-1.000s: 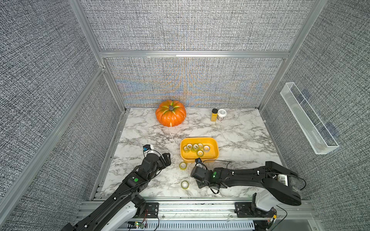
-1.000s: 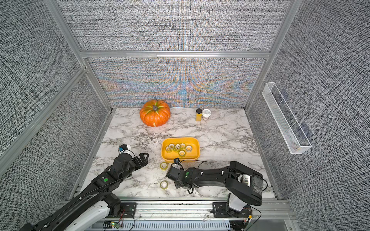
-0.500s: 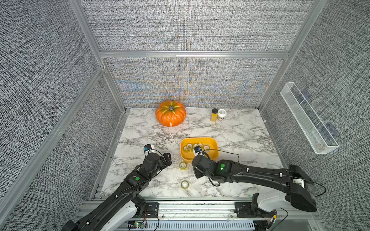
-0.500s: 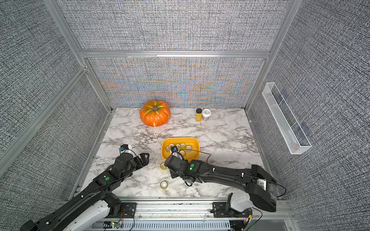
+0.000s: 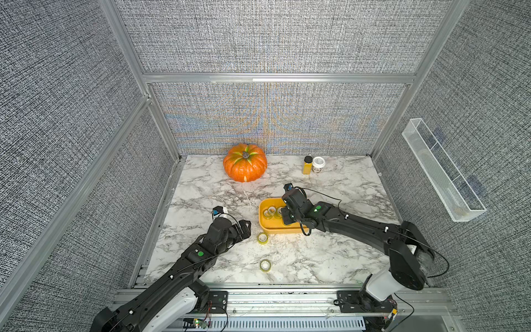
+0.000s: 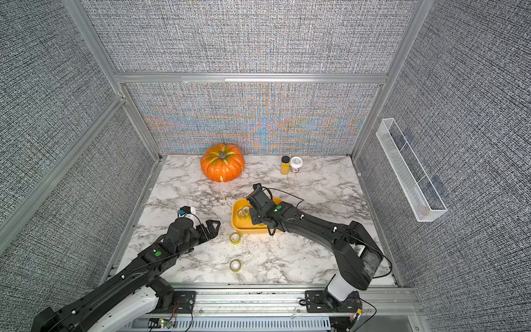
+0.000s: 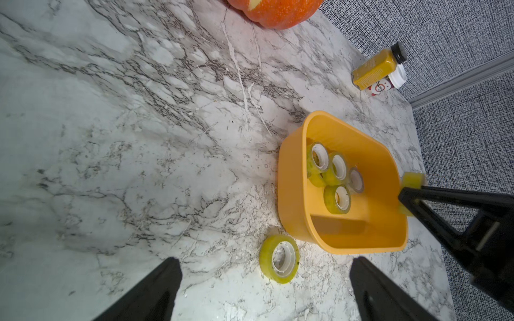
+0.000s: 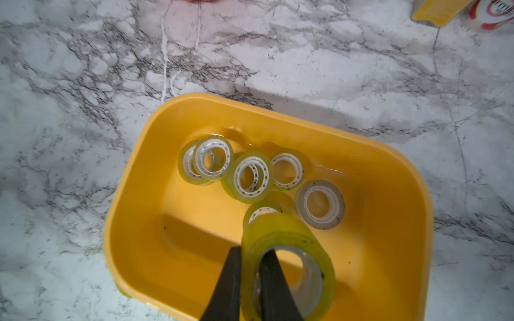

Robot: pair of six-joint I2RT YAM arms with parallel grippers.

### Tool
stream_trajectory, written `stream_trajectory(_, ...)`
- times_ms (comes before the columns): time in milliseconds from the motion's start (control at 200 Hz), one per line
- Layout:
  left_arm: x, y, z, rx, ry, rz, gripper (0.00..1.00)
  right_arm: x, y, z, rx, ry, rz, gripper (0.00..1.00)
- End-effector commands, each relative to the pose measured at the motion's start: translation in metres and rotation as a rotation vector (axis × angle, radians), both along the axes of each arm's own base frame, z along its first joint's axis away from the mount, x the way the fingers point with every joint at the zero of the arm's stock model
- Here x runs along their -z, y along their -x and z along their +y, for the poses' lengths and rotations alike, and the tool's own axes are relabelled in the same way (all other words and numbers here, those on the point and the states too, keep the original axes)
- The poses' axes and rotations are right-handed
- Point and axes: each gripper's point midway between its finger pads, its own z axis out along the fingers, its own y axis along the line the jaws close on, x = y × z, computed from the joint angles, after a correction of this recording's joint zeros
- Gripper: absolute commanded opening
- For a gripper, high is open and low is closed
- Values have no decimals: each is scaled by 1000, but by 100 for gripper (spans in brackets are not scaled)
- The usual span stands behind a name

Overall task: Put the transparent tape into the storage box
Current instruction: Place the tape in the storage box, then move the tape to the center of the board.

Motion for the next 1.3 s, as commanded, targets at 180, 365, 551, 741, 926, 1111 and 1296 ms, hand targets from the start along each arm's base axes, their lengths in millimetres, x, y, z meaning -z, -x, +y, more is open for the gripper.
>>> stream_trajectory(180, -2, -1, -4, 13, 13, -4, 100, 8, -15, 12, -33, -78, 36, 44)
stream_trajectory(365, -2, -1, -3, 11, 10, -1, 100, -4, -14, 6, -19, -67, 13, 52)
stream_trajectory(551, -3, -2, 3, -25, 8, -11, 100, -34, 5, -2, -39, -92, -41, 53)
stream_trajectory(741, -6, -6, 11, -68, -1, -44, 100, -59, 43, 1, -105, -136, -86, 52)
stream_trajectory(926, -11, -11, 9, -66, -17, -52, 100, -53, 84, 8, -168, -172, -59, 51)
stream_trajectory(1111, -7, -12, 7, -73, -8, -29, 100, -23, 124, 19, -234, -179, 9, 50)
stream_trajectory(1296, -3, -9, 7, -66, -3, -21, 100, 11, 149, 25, -263, -183, 66, 48)
